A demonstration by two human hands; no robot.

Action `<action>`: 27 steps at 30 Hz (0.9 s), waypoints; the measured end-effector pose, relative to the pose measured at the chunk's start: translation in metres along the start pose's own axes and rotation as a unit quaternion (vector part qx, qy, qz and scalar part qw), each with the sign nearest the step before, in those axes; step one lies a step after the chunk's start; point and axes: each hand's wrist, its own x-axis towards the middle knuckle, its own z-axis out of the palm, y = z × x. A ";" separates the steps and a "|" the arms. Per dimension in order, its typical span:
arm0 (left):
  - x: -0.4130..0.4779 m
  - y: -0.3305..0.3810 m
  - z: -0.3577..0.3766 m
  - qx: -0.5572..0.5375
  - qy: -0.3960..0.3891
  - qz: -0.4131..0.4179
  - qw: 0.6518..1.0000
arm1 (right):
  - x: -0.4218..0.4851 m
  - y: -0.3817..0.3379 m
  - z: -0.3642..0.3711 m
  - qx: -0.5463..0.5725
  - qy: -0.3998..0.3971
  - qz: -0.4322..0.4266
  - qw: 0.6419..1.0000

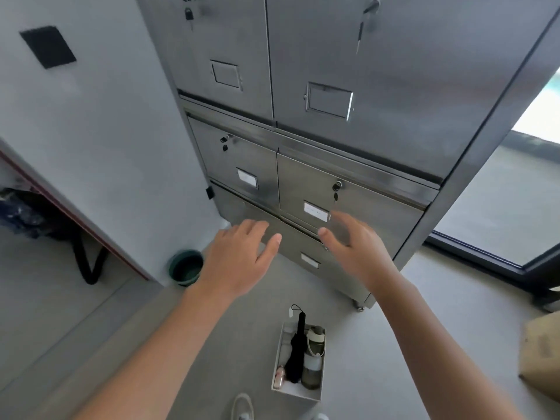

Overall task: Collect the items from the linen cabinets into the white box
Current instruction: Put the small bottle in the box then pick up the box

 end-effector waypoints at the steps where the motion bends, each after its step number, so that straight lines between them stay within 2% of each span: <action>1: -0.007 -0.004 0.006 0.000 -0.011 -0.009 1.000 | -0.003 0.004 0.008 0.007 -0.010 0.007 1.000; 9: -0.038 -0.037 0.080 -0.011 -0.107 -0.067 0.992 | -0.020 0.049 0.074 0.014 -0.090 0.096 0.991; 19: -0.018 -0.059 0.186 -0.056 -0.191 -0.046 0.979 | -0.027 0.126 0.137 -0.016 -0.121 0.204 0.971; 24: -0.011 -0.068 0.233 -0.074 -0.195 -0.094 0.973 | -0.023 0.174 0.176 -0.002 -0.147 0.233 0.961; 27: -0.017 -0.081 0.288 -0.080 -0.218 -0.130 0.964 | -0.018 0.220 0.223 0.026 -0.167 0.264 0.950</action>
